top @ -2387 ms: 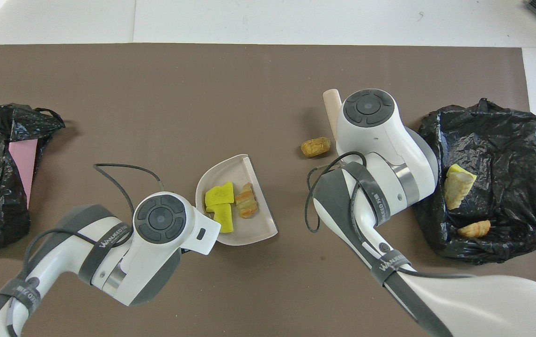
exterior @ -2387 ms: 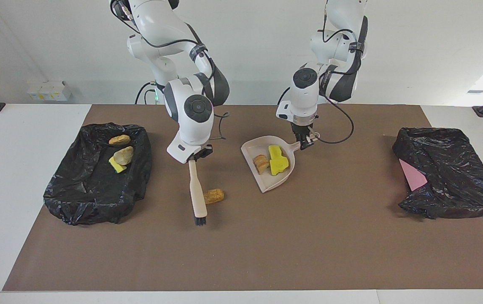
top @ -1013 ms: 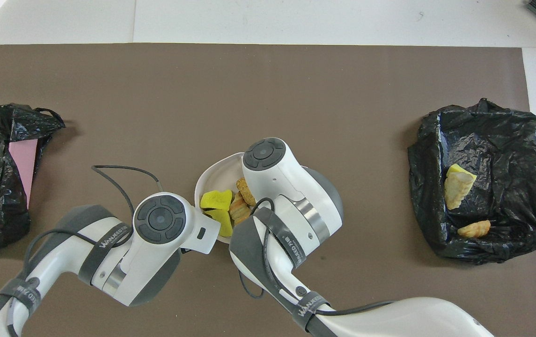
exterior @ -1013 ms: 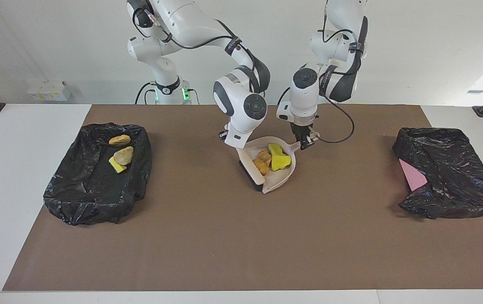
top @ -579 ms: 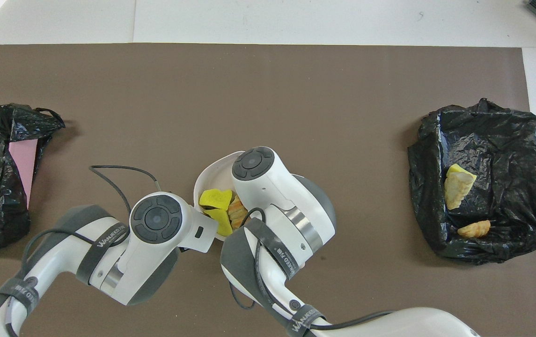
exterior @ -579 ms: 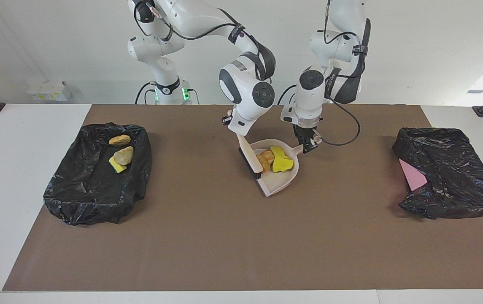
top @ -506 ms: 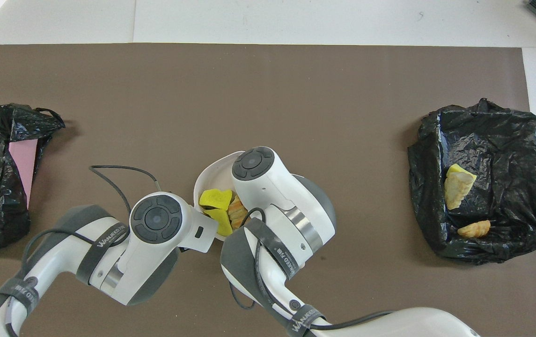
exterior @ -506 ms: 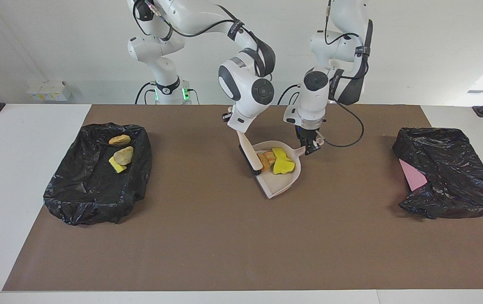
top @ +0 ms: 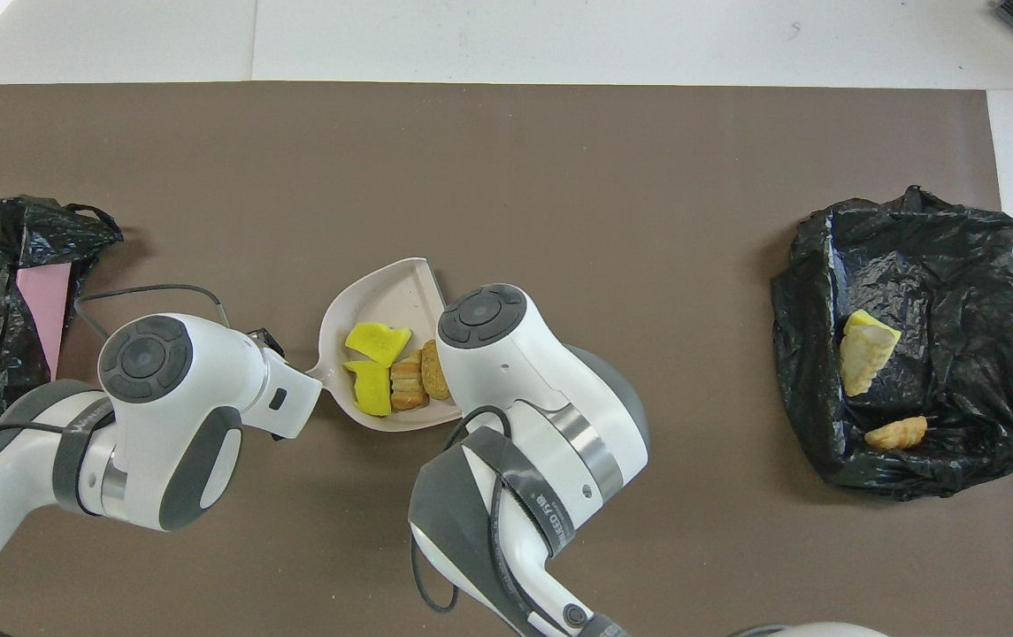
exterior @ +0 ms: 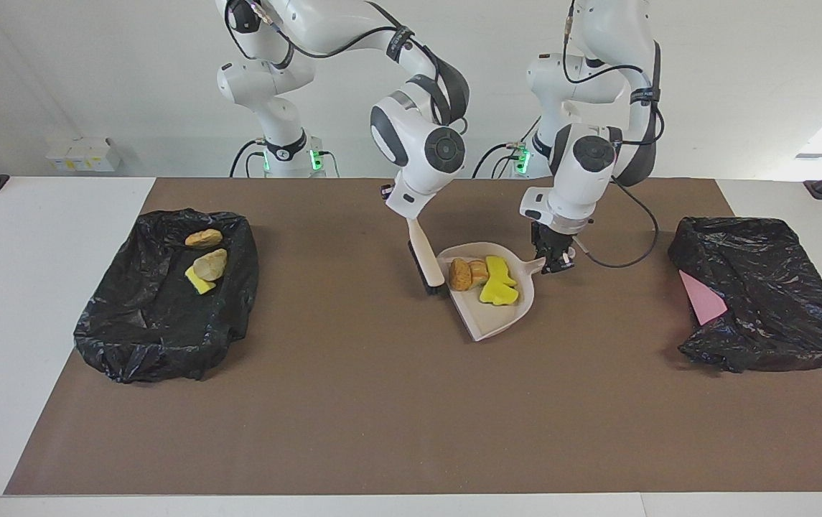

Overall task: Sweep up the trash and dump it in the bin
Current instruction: 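Sweep the brown chunk with the right gripper's brush into the dustpan, then carry the loaded dustpan with the left gripper to the nearby trash bag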

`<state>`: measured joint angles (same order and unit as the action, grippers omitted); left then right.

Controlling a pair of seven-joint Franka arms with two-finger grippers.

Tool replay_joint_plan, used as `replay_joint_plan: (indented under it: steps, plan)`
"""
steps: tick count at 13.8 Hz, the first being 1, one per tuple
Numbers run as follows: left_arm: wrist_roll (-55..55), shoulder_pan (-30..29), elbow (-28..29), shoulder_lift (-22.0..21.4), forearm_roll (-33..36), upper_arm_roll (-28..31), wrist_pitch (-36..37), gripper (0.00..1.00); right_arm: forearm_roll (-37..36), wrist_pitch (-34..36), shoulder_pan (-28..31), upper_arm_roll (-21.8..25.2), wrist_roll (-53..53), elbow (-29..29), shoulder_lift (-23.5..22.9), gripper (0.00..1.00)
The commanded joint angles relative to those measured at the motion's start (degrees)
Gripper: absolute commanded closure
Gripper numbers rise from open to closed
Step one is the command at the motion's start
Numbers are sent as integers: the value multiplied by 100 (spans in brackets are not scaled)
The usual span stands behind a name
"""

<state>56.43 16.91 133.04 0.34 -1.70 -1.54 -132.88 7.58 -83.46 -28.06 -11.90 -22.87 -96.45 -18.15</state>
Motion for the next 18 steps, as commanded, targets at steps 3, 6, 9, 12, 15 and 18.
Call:
replay_joint_plan:
  steps: [3,6,9,12,15,18]
  plan:
    - [938,-574,-251,-8,-296,-22,130,100,445,-56,38,-32,-960,-120,364,100]
    - [1500,-943,-1075,176,-296,-4,963,100,734,-475,-207,-41,-1492,-688,697,100]
    - [1695,-1190,-1744,378,-296,5,1422,100,893,-1828,-743,-41,-2089,-2102,1479,100]
    - [2361,-1654,-2263,379,-287,31,1914,100,1254,-2576,-1306,-41,-2668,-3097,2130,100]
    - [3231,-2357,-2660,388,-296,31,2284,100,1579,-3305,-1492,-49,-2627,-3993,2605,100]
    - [4022,-3016,-2853,466,-313,40,2320,100,1869,-3404,-1589,-49,-2154,-4189,2685,100]
